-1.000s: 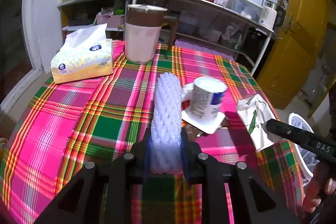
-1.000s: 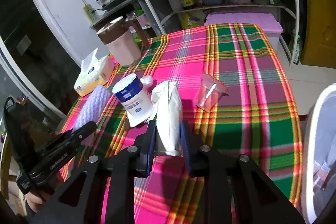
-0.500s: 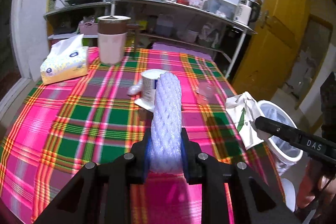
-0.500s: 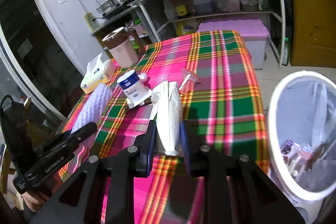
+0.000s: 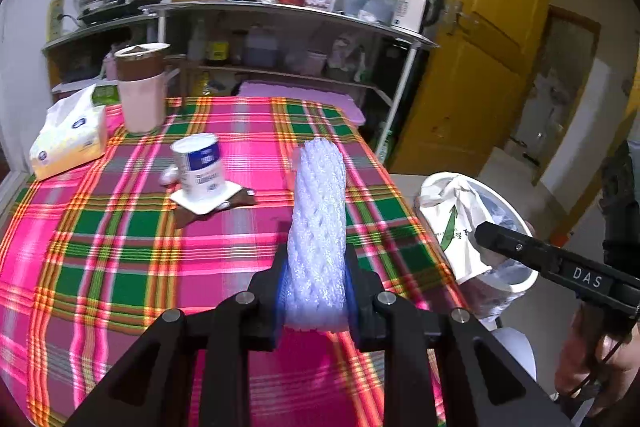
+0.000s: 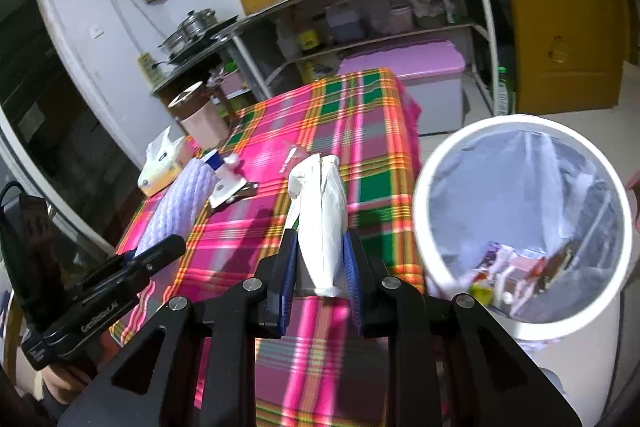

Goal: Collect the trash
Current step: 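Carry the foam sleeve and paper bag over the bin and open both tools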

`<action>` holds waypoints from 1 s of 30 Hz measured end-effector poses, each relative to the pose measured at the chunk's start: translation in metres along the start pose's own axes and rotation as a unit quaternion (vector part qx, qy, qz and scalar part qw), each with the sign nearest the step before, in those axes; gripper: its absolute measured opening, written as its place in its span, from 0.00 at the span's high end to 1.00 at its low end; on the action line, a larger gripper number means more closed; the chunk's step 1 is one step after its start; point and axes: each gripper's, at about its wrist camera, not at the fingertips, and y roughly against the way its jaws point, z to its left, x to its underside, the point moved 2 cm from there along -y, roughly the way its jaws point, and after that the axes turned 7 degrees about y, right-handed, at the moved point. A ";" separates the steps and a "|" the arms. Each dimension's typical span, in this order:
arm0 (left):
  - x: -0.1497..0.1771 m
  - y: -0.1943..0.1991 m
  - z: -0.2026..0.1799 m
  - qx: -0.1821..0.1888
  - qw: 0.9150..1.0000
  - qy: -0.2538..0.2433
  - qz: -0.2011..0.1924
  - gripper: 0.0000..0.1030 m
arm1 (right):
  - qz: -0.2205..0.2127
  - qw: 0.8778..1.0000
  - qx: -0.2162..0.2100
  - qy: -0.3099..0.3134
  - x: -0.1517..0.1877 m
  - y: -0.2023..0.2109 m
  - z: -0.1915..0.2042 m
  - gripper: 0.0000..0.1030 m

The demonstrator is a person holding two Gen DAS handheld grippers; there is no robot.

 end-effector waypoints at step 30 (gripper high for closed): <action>0.011 -0.072 -0.141 0.089 0.988 -0.111 0.059 0.76 | -0.031 0.989 0.095 -0.107 0.028 0.061 -0.134 0.77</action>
